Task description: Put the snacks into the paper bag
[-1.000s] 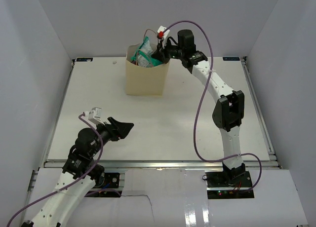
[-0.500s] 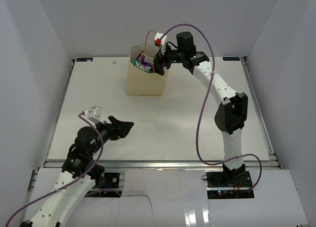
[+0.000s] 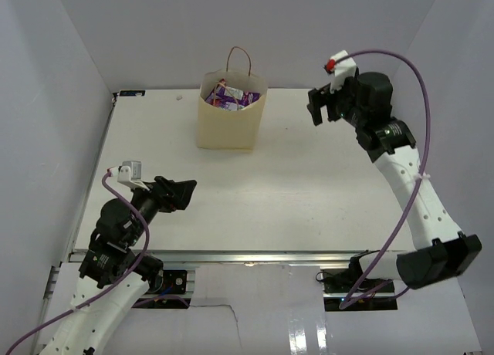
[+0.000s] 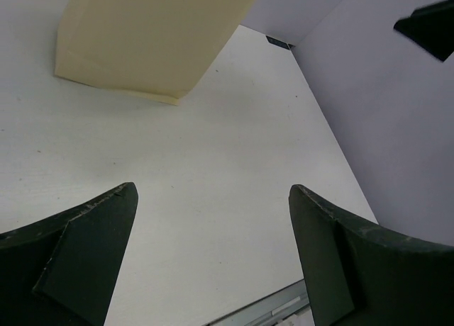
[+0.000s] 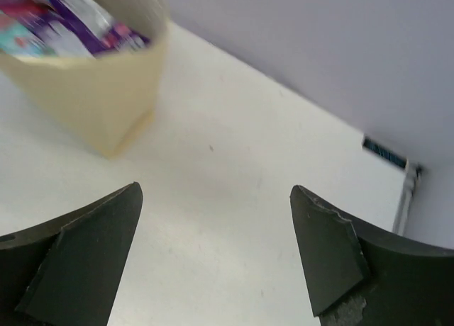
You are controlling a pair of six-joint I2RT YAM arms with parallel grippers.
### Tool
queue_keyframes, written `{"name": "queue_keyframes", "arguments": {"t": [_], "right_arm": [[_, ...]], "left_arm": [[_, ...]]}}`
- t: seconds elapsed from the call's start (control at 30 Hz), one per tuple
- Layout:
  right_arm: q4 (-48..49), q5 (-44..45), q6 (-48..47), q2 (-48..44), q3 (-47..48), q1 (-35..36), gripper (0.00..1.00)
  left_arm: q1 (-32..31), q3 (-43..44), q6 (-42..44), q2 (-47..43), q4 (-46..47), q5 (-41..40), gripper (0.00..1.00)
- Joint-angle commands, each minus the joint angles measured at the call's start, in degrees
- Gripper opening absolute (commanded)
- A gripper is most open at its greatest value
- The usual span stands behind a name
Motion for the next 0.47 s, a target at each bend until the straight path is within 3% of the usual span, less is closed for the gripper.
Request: {"name": "queue_keyframes", "arguments": {"t": [0.0, 0.1, 0.23, 0.43], "right_arm": [[-4.41, 13.47, 3.12, -4.89, -14.49, -2.01, 0.9], [-4.68, 14.12, 2.59, -14.65, -24.5, -5.95, 0.9], [-5.12, 16.91, 3.12, -24.93, -30.59, -7.64, 0.9], [-5.12, 18.33, 2.77, -30.23, -32.89, -8.43, 0.9]], "left_arm": [[0.03, 1.12, 2.29, -0.77, -2.31, -0.78, 0.98], [0.03, 1.65, 3.43, -1.39, -2.84, -1.31, 0.98], [0.03, 2.7, 5.37, -0.95, -2.76, -1.14, 0.98], [0.03, 3.32, 6.51, 0.98, -2.58, 0.44, 0.98]]}}
